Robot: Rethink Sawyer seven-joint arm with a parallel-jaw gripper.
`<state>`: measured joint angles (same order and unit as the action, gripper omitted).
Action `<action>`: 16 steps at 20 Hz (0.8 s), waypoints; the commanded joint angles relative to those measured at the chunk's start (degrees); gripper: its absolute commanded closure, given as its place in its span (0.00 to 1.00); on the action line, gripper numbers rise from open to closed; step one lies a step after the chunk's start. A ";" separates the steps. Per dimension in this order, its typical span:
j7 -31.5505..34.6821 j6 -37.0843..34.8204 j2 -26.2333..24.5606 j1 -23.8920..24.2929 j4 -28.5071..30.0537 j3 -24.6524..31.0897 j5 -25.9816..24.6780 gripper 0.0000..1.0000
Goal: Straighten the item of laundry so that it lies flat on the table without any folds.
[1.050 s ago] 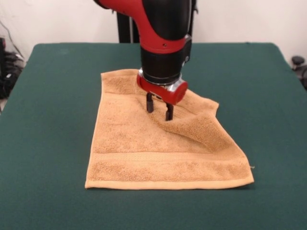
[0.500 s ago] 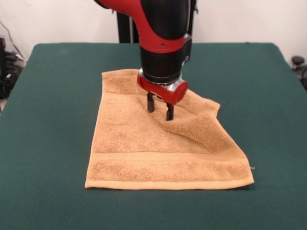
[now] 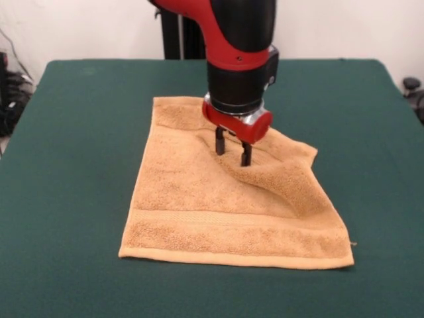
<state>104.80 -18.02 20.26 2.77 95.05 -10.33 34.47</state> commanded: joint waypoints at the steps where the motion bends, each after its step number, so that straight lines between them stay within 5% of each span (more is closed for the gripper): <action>1: 18.40 0.68 -4.31 -3.62 4.84 13.48 6.18 0.00; 16: 15.43 -5.17 -3.26 -1.79 6.10 15.59 9.52 0.00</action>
<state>104.81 -18.02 20.34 2.57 97.77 -5.53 40.02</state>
